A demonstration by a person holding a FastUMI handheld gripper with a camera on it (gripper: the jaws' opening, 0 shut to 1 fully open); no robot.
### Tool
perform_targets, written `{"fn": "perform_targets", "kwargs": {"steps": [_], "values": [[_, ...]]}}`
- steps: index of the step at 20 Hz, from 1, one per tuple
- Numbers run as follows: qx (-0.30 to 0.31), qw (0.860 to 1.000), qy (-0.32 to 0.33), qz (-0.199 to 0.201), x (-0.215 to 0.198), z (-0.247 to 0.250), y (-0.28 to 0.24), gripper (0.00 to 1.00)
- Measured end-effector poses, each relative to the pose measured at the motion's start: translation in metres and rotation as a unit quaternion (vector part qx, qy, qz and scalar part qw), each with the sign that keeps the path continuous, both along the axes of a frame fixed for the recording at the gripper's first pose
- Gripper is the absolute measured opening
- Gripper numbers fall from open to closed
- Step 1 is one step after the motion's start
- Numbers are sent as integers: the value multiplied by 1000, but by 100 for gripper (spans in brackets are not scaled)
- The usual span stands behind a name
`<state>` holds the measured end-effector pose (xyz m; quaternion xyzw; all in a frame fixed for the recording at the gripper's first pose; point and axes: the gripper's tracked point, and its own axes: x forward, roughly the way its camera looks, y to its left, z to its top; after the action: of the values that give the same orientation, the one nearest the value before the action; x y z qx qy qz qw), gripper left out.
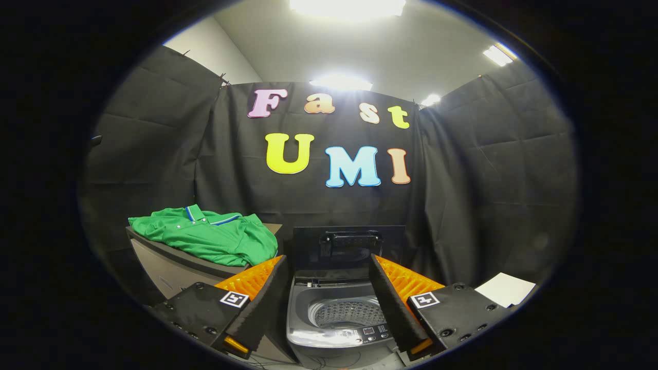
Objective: Put the clothes into the washing machine and then close the washing machine lid.
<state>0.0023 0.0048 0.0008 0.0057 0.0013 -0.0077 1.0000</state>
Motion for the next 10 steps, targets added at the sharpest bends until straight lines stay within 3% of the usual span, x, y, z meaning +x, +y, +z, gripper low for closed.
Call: {"fn": "perform_targets", "kwargs": {"steps": [10], "values": [[2,1000,-4,1,1,8,-2,98]]}}
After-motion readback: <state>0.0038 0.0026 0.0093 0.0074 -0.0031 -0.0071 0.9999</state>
